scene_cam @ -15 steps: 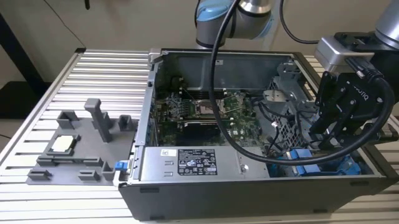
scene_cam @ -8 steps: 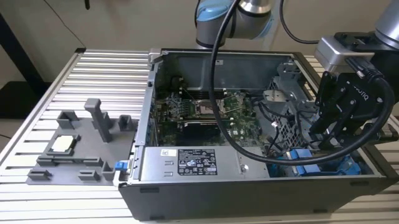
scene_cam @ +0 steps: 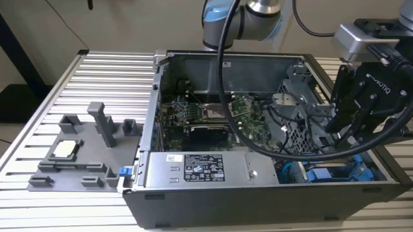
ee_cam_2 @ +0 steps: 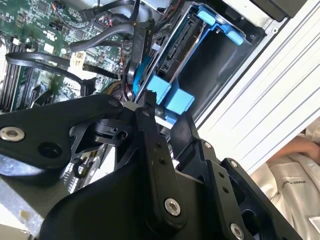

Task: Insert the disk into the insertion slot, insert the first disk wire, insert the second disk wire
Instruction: 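Insert the disk into the insertion slot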

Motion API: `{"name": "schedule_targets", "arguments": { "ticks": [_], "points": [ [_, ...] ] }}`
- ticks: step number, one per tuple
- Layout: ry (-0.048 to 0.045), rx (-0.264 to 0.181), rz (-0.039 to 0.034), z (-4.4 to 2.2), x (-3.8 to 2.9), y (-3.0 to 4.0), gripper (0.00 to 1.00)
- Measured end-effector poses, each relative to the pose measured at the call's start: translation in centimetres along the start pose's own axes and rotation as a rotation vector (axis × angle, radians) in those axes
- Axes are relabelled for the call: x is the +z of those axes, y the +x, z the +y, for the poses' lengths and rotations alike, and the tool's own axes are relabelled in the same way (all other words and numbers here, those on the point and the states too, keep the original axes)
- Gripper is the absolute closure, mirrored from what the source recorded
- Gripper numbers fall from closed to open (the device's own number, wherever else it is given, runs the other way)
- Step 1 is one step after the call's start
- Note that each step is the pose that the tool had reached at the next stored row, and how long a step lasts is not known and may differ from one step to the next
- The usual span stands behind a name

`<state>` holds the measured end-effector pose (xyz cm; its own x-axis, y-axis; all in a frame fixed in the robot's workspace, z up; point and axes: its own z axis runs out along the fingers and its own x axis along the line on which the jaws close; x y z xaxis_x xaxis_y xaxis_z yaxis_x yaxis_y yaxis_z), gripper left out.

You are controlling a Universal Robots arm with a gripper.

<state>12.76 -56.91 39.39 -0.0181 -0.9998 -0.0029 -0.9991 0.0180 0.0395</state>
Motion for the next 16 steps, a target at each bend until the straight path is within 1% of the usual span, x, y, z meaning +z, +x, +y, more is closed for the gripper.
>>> {"name": "schedule_targets", "arguments": {
  "ticks": [8,9,10,11,16],
  "points": [
    [0.0,0.0,0.0015,0.04,-1.07,-0.01,0.6],
    [0.0,0.0,0.0016,0.04,-1.1,-0.01,0.6],
    [0.0025,0.0,0.0014,0.04,-1.09,-0.01,0.6],
    [0.0163,0.0,0.0013,0.08,-1.09,-0.02,0.6],
    [0.1071,-0.001,-0.0013,0.31,-1.08,-0.04,0.6]
  ]
}}
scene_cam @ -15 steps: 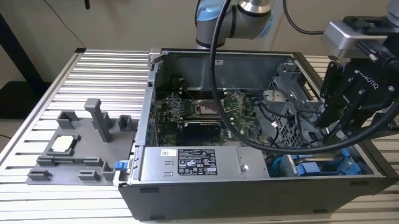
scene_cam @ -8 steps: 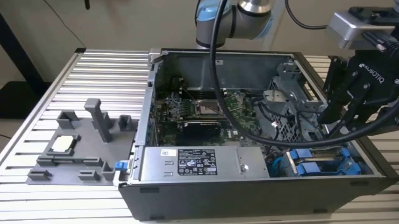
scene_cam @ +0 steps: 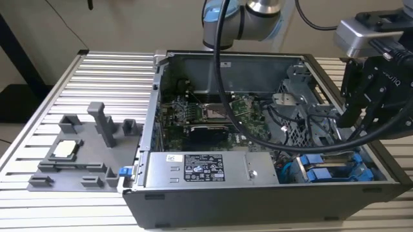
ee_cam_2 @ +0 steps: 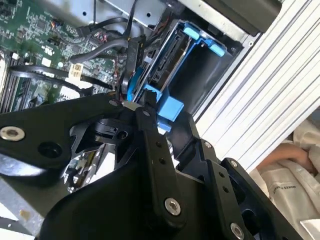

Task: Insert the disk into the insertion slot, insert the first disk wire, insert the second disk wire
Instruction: 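Insert the disk into the insertion slot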

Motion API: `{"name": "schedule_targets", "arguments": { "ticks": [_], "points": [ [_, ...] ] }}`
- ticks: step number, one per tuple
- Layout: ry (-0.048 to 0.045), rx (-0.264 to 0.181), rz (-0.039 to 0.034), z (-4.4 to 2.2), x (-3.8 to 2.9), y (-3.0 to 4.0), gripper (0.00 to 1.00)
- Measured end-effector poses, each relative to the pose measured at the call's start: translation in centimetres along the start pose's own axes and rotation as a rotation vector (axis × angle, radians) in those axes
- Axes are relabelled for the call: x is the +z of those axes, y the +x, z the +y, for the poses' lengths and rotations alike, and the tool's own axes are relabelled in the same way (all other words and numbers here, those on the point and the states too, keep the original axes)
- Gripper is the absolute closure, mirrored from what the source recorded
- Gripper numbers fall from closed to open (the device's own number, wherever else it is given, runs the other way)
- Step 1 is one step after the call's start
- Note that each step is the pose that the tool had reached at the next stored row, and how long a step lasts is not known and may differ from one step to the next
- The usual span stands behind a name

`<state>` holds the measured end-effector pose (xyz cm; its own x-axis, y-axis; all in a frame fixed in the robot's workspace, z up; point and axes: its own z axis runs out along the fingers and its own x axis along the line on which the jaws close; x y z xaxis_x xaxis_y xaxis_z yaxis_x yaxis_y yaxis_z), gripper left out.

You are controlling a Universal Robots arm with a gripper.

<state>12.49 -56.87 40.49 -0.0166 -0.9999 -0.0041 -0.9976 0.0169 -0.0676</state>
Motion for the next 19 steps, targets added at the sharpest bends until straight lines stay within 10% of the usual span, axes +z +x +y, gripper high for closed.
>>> {"name": "schedule_targets", "arguments": {
  "ticks": [7,19],
  "points": [
    [0.1182,-0.008,-0.0043,0.27,0.04,-0.04,0.6],
    [0.1456,-0.098,-0.0128,0.48,0.39,-1.59,0.6]
  ]
}}
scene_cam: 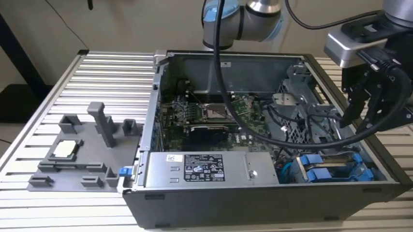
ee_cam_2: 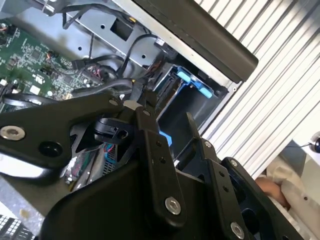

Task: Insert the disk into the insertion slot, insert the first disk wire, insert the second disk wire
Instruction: 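Insert the disk into the insertion slot, then insert the first disk wire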

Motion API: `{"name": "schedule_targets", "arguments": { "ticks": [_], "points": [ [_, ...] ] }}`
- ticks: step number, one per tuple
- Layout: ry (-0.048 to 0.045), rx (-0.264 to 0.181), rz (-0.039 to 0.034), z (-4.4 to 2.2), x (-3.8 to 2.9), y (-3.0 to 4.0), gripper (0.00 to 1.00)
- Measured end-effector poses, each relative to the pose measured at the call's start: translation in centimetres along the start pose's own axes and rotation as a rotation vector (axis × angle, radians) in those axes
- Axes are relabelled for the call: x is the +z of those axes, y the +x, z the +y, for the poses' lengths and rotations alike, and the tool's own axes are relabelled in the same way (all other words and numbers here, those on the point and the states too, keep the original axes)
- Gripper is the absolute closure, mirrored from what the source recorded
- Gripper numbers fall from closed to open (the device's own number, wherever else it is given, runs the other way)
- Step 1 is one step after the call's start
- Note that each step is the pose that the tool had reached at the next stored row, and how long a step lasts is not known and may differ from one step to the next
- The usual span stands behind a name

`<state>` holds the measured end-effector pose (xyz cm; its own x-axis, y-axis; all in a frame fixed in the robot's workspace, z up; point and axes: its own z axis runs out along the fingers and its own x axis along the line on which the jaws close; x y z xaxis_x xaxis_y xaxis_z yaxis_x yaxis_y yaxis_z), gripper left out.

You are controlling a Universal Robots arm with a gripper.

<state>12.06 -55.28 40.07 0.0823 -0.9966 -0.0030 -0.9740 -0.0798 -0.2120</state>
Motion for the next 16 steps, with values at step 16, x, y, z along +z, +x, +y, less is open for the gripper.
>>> {"name": "schedule_targets", "arguments": {
  "ticks": [16],
  "points": [
    [0.0755,-0.007,0.0127,1.5,0.8,-1.78,0.6]
  ]
}}
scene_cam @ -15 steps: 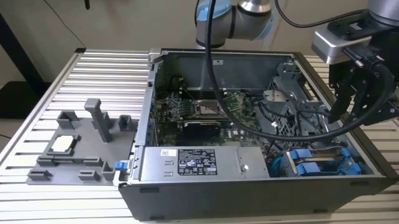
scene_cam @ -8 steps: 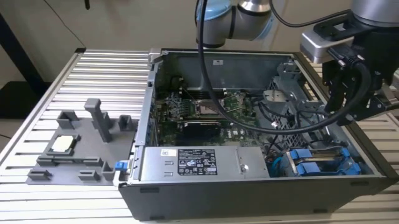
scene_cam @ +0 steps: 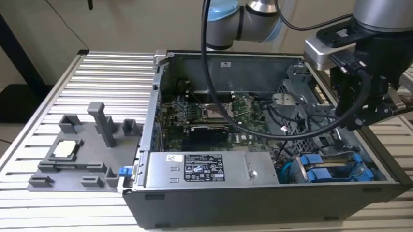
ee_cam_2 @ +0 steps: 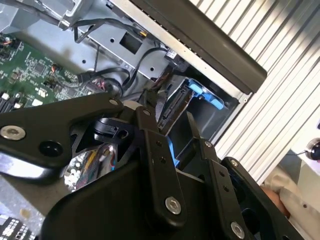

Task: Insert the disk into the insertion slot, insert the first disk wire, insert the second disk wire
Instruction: 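Insert the first disk wire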

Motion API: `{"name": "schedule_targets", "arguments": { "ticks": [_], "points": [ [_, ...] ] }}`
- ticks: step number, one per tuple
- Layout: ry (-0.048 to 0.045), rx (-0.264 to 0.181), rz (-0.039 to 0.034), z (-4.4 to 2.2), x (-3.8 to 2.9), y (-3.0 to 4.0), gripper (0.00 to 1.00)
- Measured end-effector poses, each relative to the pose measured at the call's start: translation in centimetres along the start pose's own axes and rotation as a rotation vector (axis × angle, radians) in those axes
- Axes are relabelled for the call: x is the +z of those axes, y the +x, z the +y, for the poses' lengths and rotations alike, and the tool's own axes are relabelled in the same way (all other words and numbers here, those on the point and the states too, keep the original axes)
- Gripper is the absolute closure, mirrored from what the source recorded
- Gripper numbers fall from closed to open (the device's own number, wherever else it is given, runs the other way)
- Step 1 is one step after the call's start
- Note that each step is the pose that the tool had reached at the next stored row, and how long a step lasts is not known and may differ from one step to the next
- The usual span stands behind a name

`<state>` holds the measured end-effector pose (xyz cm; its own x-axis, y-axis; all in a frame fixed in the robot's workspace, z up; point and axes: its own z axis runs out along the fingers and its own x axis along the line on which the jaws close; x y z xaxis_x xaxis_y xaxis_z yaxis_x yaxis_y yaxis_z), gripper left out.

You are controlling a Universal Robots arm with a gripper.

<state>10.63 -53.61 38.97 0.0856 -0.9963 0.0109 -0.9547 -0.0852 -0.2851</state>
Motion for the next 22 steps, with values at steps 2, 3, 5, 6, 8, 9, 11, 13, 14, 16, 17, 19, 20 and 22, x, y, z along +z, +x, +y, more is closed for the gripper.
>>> {"name": "schedule_targets", "arguments": {
  "ticks": [2,3,5,6,8,9,11,13,14,16,17,19,20,22],
  "points": [
    [0.0028,0.0,0.0,0.11,0.08,-0.04,0.6],
    [0.003,0.0,0.0001,0.11,0.09,-0.04,0.6],
    [0.003,0.0,0.0004,0.11,0.08,-0.04,0.6],
    [0.003,0.0,0.0003,0.11,0.08,-0.04,0.6],
    [0.003,0.0,0.0003,0.12,0.09,-0.05,0.6],
    [0.003,0.0,0.0004,0.11,0.09,-0.04,0.6],
    [0.0031,0.0,0.0003,0.12,0.09,-0.05,0.68],
    [0.003,0.0,0.0004,0.12,0.1,-0.05,0.75],
    [0.003,0.0,0.0004,0.12,0.1,-0.05,0.8],
    [0.003,0.0,0.0003,0.12,0.1,-0.05,0.81],
    [0.0031,0.0,0.0003,0.12,0.11,-0.04,0.81],
    [0.003,0.0,0.0003,0.12,0.11,-0.05,0.81],
    [0.003,0.0,0.0004,0.12,0.11,-0.05,0.81],
    [0.003,0.0,0.0003,0.12,0.11,-0.05,0.81]
  ]
}}
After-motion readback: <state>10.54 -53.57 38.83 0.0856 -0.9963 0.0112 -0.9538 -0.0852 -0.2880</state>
